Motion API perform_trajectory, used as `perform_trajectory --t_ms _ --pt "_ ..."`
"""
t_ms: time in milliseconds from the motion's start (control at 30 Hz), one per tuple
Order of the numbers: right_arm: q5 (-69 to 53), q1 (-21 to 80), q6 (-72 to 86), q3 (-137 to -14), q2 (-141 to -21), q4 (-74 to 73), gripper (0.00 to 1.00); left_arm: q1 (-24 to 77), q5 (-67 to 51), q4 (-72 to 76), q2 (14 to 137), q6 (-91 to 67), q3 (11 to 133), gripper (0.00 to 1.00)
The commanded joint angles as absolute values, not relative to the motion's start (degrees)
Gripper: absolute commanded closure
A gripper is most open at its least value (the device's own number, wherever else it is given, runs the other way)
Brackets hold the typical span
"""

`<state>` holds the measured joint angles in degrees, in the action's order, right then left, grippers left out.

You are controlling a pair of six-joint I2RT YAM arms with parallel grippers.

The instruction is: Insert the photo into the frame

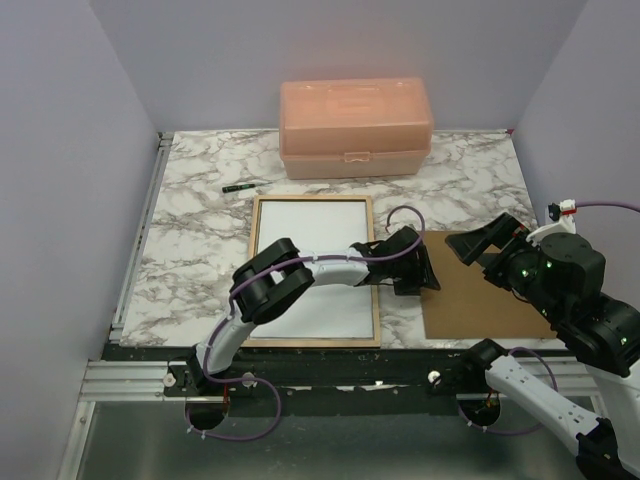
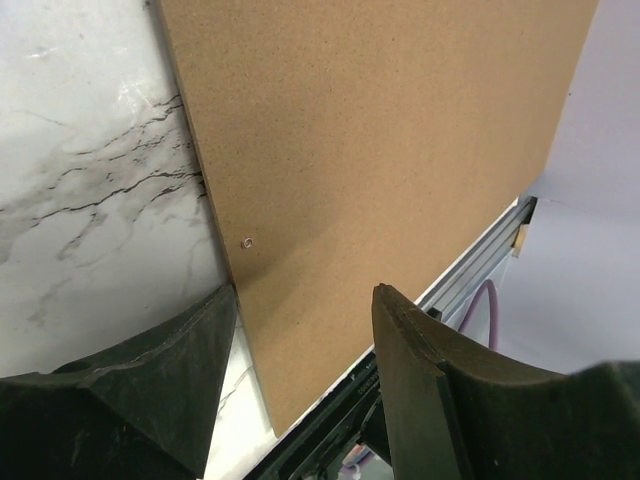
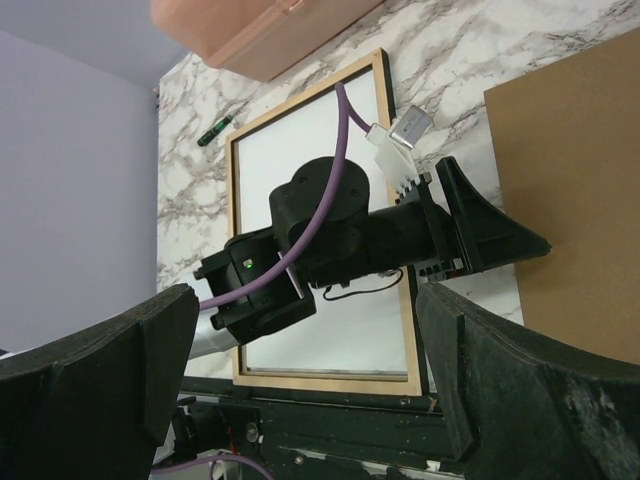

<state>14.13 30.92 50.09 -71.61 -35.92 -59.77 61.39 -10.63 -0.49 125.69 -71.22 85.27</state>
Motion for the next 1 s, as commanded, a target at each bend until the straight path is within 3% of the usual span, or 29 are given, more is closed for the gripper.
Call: perform_trajectory --t_ms 0,267,533,767,967 --pt "14.1 31.1 50.4 -71.1 -35.3 -59.9 0.0 62.2 -11.3 6.8 128.7 -70.3 82.4 0.41" --pt "14.2 31.1 50.2 -72.1 -35.2 -60.1 0.0 62.4 -13.9 21.9 118.4 -68.8 76.6 0.4" --pt "14.8 31.1 50.3 -73.4 -34.8 -60.3 0.0 64.0 -15.8 23.2 111.4 -65.1 78.6 0.41" --pt "15.4 31.1 50.1 -74.3 -34.5 -60.6 0.0 65.5 -16.9 23.4 114.4 -63.2 81.6 0.41" --pt "15.7 31.1 50.0 -74.3 -34.3 -60.7 0.0 65.2 -15.4 23.2 117.6 -65.5 80.8 0.47"
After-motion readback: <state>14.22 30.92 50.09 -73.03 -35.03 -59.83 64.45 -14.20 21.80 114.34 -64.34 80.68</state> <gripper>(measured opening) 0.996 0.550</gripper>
